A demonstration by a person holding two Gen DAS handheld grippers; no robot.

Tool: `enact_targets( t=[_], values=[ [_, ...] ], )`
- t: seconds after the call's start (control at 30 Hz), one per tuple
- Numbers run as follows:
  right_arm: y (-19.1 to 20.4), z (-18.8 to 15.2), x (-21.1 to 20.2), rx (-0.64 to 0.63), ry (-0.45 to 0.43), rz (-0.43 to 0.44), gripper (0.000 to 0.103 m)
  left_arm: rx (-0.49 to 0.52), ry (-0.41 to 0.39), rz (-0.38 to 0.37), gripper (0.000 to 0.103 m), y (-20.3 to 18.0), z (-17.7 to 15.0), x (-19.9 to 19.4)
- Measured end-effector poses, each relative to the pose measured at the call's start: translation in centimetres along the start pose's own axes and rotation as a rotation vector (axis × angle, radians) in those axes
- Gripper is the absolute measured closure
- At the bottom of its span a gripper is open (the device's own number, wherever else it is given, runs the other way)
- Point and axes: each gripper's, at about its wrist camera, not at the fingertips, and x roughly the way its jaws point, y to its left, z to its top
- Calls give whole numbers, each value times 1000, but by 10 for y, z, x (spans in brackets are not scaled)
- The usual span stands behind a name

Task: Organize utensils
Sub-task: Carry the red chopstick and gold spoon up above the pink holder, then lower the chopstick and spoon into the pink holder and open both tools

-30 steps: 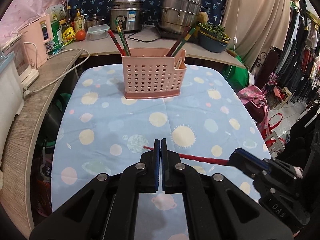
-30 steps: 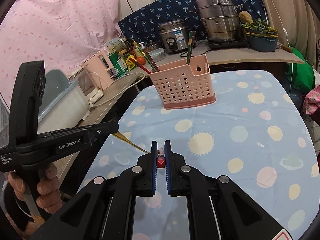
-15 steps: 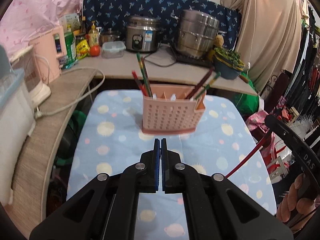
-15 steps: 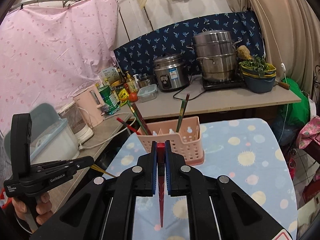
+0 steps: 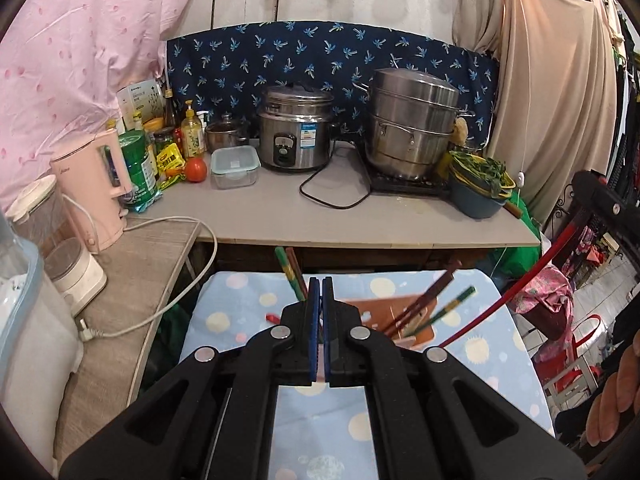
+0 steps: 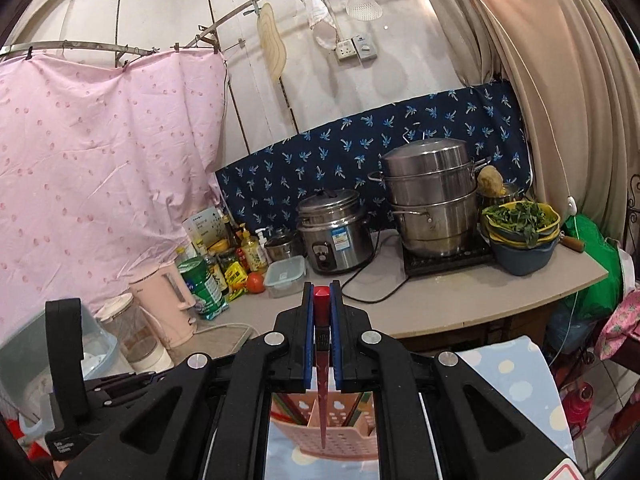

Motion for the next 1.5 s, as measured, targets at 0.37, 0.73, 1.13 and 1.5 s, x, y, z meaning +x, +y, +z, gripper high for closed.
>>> enact_targets(
  t=[0.37, 0.73, 1.13, 1.5],
  values=[
    [-11, -20, 70, -12, 100, -36, 95, 13, 97, 13, 102, -3, -9, 60],
    [-18, -65, 101, -31, 220, -50, 95, -6, 163, 22, 102, -3, -25, 95],
    [-15, -70, 86, -54, 235, -51, 71, -39, 112, 61, 64, -3, -29, 86],
    [-7, -93, 44, -94, 266, -76, 64, -11, 64, 95, 61, -11, -44, 54]
  ],
)
